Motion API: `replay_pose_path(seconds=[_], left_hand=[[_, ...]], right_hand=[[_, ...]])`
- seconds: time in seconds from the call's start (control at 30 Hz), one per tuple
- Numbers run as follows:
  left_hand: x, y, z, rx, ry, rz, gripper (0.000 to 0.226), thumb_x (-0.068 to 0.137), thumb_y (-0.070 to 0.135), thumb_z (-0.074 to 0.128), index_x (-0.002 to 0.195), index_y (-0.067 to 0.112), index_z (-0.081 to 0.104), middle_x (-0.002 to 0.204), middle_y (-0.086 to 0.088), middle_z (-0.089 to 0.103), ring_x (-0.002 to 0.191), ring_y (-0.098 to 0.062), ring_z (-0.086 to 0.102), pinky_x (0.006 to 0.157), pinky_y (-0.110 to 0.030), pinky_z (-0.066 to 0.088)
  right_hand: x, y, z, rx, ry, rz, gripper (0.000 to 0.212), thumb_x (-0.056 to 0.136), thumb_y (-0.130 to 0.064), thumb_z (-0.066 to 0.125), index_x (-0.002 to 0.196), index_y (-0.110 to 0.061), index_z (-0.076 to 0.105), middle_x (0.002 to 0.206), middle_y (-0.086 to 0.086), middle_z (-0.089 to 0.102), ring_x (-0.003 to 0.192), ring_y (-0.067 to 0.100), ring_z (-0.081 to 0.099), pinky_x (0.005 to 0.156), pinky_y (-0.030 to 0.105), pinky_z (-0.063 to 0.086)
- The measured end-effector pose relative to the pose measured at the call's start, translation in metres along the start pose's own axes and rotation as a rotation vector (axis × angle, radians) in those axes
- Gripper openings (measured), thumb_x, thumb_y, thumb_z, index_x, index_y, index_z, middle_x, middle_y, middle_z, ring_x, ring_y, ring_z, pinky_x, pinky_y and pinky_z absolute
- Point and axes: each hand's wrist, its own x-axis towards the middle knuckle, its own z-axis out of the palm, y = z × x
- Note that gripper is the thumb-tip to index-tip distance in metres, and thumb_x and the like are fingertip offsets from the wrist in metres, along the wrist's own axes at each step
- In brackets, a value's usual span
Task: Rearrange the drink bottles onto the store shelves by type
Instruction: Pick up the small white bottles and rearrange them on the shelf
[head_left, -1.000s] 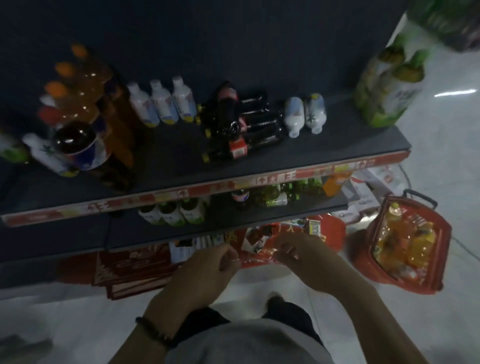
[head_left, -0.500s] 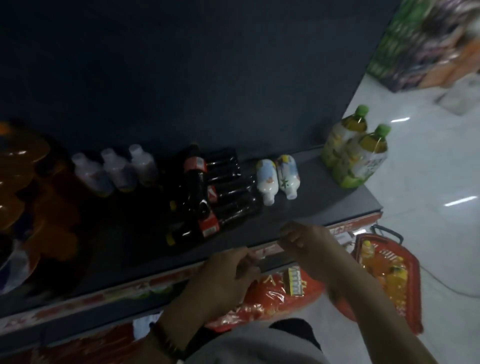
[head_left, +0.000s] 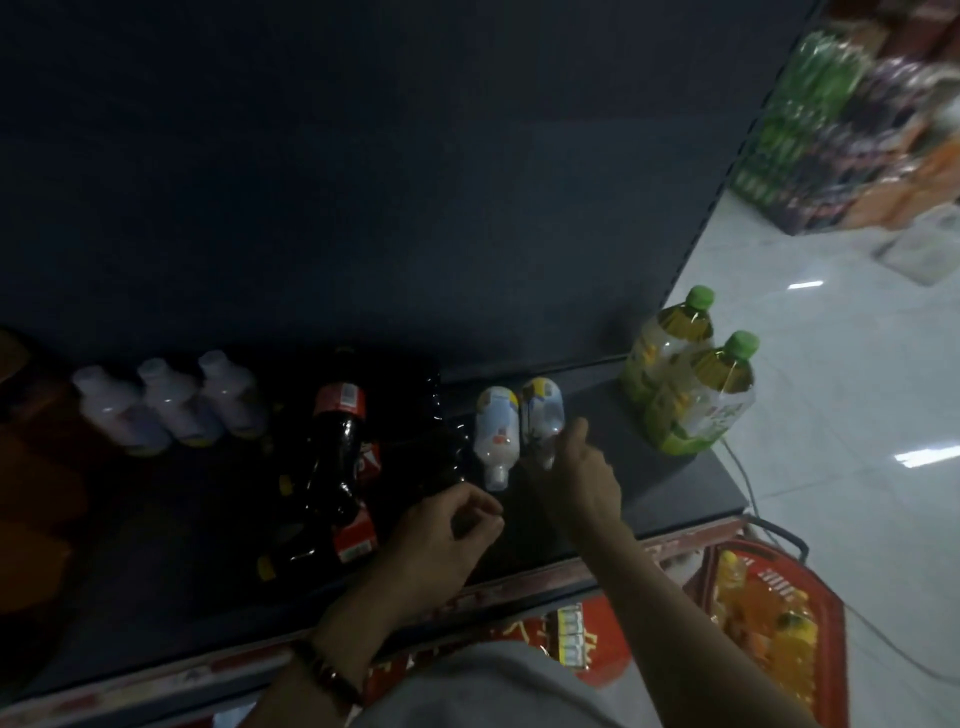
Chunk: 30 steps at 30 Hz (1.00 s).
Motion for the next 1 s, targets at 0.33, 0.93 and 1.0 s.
replay_pose_path(seconds=[0.33,0.93,1.0], left_hand=[[0.023,0.021,0.012,-0.067,0.115,0.08,0.034,0.094,0.031,0.079,0.12,0.041,0.06,0.121,0.016,0.069,0.098,0.003,0.071,0.08,-0.02,0.06],[0.003,0.033,0.021,-0.504,0.402,0.165,0.056,0.076,0.034,0.091,0.122,0.03,0.059,0.099,0.001,0.078,0.084,-0.016,0.076,0.068,-0.027,0.059],[0.001,0.032,0.013,-0.548,0.407,0.125,0.063,0.073,0.048,0.09,0.123,0.025,0.059,0.099,-0.003,0.079,0.087,-0.02,0.079,0.071,-0.033,0.06]], right_hand=[[0.014,0.012,-0.072,0.066,0.246,-0.379,0.026,0.094,-0.033,0.067,0.1,-0.011,0.055,0.086,0.007,0.066,0.076,0.034,0.065,0.063,0.035,0.041],[0.041,-0.022,-0.058,0.05,-0.107,-0.707,0.025,0.098,-0.021,0.071,0.12,-0.031,0.064,0.119,-0.005,0.064,0.099,0.005,0.064,0.079,0.019,0.053],[0.049,-0.01,-0.034,-0.047,-0.17,-0.724,0.06,0.091,-0.019,0.08,0.143,-0.037,0.055,0.147,0.001,0.043,0.127,0.016,0.053,0.097,0.031,0.058]])
